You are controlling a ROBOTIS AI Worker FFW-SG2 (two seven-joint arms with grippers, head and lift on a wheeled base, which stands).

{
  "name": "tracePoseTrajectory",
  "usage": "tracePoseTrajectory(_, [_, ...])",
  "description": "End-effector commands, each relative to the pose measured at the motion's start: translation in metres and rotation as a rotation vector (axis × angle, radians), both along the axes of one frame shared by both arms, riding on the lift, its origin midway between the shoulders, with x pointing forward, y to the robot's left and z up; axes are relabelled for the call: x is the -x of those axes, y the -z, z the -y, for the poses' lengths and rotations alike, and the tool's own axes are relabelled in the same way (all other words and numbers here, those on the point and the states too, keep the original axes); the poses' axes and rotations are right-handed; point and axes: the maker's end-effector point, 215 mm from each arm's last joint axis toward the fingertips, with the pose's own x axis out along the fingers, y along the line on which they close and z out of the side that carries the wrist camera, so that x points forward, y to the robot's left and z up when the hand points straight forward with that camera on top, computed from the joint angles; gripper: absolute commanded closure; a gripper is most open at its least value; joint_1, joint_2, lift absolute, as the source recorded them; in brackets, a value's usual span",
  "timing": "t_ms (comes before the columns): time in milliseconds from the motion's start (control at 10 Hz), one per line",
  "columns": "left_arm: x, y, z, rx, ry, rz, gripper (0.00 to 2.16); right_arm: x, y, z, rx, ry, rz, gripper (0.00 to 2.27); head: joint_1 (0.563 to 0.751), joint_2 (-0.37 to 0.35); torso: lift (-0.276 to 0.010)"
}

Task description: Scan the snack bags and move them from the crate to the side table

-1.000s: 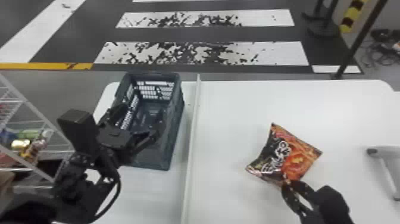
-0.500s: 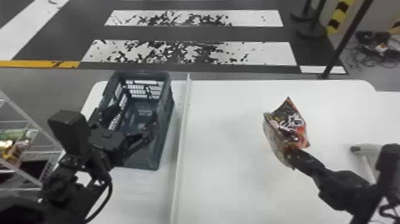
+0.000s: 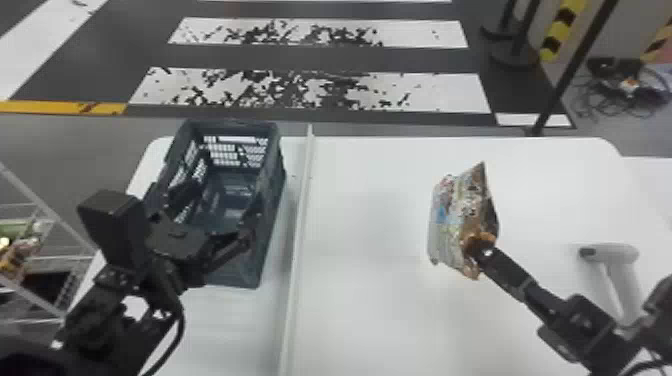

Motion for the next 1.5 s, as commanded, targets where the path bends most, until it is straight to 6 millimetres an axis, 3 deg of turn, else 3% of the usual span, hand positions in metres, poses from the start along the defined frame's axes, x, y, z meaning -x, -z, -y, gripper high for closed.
tracePoseTrajectory(0, [0.001, 0.000, 0.004, -0.002, 0.006, 0.001, 0.07, 0.007, 0.010, 0.007, -0.139, 0.014, -0.063, 2.25, 0.695, 0.032, -0.087])
tracePoseTrajectory(300, [0.000, -0.001, 0.004, -0.002, 0.007, 0.003, 0.07, 0.023, 0.088, 0.041, -0.127, 0.170, -0.241, 2.24, 0.695, -0.008, -0.087])
tracePoseTrajectory(400, [-0.001, -0.002, 0.004, -0.003, 0.007, 0.006, 0.07, 0.024, 0.101, 0.058, -0.080, 0.214, -0.269, 1.90, 0.695, -0.019, -0.087])
tracePoseTrajectory(500, [-0.001, -0.001, 0.008, 0.000, 0.012, 0.004, 0.07, 0.026, 0.105, 0.078, -0.058, 0.260, -0.276, 1.29, 0.695, -0.043, -0.087])
tracePoseTrajectory(600, [-0.001, 0.001, 0.010, 0.002, 0.015, 0.001, 0.07, 0.032, 0.107, 0.097, -0.022, 0.296, -0.288, 0.32, 0.695, -0.078, -0.087])
tracePoseTrajectory(700, [-0.002, 0.001, 0.012, 0.002, 0.016, 0.001, 0.07, 0.041, 0.104, 0.107, 0.052, 0.309, -0.297, 0.00, 0.695, -0.099, -0.087])
tracePoseTrajectory(1000, [0.001, 0.003, 0.027, 0.019, 0.034, -0.002, 0.07, 0.057, 0.088, 0.140, 0.204, 0.374, -0.273, 0.05, 0.695, -0.194, -0.087])
tracePoseTrajectory(1200, [0.001, 0.005, 0.029, 0.023, 0.034, -0.003, 0.07, 0.071, 0.075, 0.133, 0.226, 0.338, -0.269, 0.05, 0.695, -0.228, -0.087])
tracePoseTrajectory(1400, [0.003, 0.002, 0.032, 0.027, 0.040, 0.005, 0.07, 0.058, 0.057, 0.122, 0.284, 0.287, -0.224, 0.07, 0.695, -0.230, -0.087])
